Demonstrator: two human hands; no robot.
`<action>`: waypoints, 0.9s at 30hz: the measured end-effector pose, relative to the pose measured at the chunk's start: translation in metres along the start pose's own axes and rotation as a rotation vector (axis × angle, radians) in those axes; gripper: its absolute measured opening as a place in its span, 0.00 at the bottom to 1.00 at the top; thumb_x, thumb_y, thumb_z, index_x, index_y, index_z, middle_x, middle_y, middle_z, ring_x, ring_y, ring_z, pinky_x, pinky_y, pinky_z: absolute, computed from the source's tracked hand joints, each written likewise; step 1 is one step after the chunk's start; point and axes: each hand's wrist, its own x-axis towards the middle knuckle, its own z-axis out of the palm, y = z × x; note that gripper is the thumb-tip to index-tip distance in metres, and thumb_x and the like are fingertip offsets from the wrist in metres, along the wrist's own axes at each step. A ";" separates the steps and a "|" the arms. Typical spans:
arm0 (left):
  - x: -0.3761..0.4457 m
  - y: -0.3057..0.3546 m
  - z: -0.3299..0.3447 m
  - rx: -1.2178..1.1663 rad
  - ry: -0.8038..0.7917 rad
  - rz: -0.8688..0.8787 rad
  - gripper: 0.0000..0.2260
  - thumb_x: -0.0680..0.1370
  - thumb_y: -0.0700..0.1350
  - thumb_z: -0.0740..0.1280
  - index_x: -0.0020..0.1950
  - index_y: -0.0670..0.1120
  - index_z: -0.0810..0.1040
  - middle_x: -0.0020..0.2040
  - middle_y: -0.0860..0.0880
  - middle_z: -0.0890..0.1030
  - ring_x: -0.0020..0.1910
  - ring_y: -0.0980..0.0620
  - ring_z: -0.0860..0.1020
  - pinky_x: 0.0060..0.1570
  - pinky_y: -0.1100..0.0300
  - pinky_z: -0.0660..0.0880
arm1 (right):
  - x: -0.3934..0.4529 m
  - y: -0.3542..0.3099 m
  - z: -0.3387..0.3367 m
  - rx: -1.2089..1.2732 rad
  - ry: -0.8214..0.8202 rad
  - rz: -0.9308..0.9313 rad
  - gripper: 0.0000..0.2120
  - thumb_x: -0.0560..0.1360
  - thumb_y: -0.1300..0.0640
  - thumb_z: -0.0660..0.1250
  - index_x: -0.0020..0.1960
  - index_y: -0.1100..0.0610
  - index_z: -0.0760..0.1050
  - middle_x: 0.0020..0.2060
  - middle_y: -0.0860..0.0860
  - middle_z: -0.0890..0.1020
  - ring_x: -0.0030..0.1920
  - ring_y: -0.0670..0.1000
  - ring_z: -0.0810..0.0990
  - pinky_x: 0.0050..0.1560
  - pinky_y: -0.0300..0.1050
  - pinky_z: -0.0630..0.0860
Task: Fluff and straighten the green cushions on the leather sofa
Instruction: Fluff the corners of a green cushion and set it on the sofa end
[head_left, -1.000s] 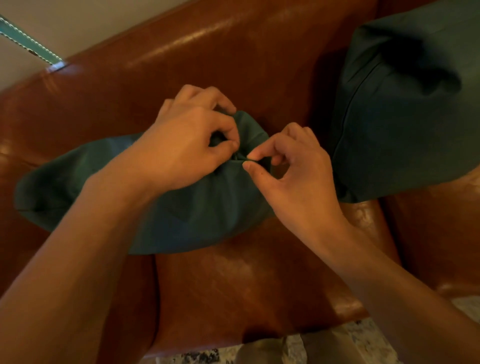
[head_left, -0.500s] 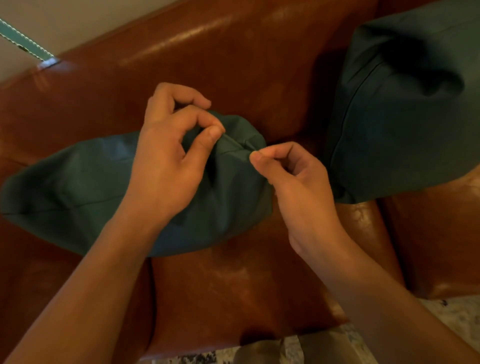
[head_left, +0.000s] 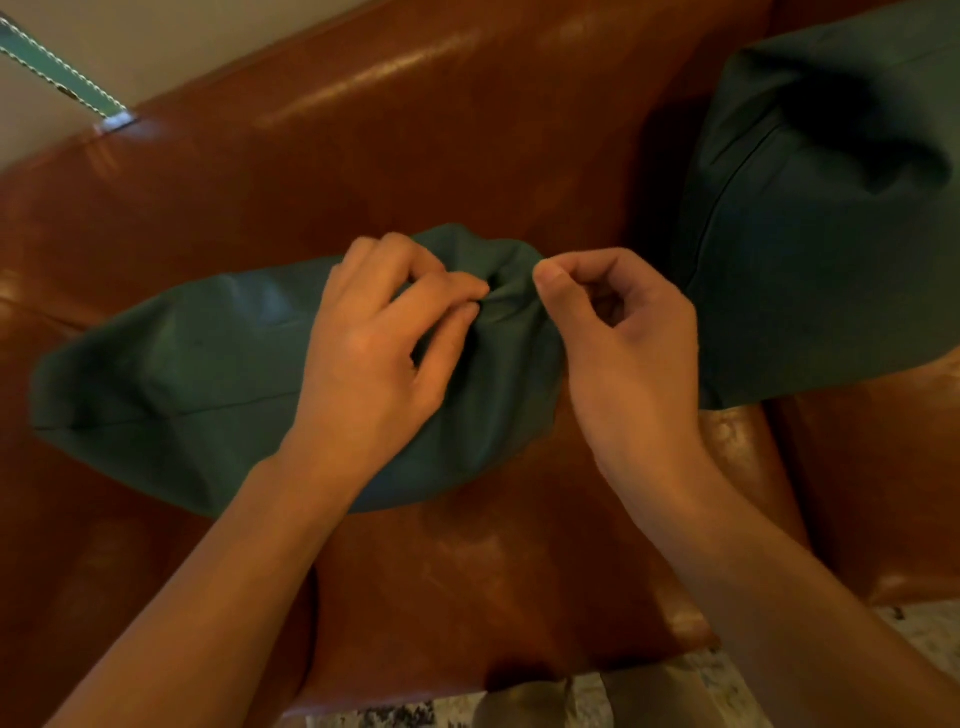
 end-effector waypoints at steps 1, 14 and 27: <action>0.002 0.001 0.000 -0.048 -0.005 -0.040 0.06 0.79 0.41 0.67 0.51 0.41 0.83 0.43 0.45 0.75 0.45 0.48 0.74 0.48 0.54 0.72 | -0.002 0.001 0.000 0.003 0.015 -0.020 0.04 0.76 0.52 0.69 0.43 0.49 0.79 0.41 0.52 0.80 0.38 0.42 0.76 0.42 0.37 0.72; 0.083 -0.003 -0.008 -0.268 -0.694 -0.163 0.11 0.80 0.41 0.64 0.55 0.54 0.81 0.59 0.54 0.75 0.61 0.58 0.71 0.65 0.65 0.65 | -0.005 0.003 -0.004 -0.099 0.038 -0.195 0.02 0.79 0.58 0.65 0.51 0.52 0.74 0.46 0.49 0.77 0.46 0.46 0.76 0.48 0.40 0.73; 0.087 0.007 0.012 -0.421 -0.528 -0.275 0.06 0.82 0.40 0.60 0.53 0.44 0.76 0.51 0.51 0.79 0.48 0.60 0.75 0.51 0.65 0.70 | 0.001 0.006 -0.005 -0.023 0.000 -0.074 0.09 0.74 0.47 0.70 0.50 0.49 0.73 0.38 0.42 0.78 0.39 0.41 0.78 0.39 0.36 0.75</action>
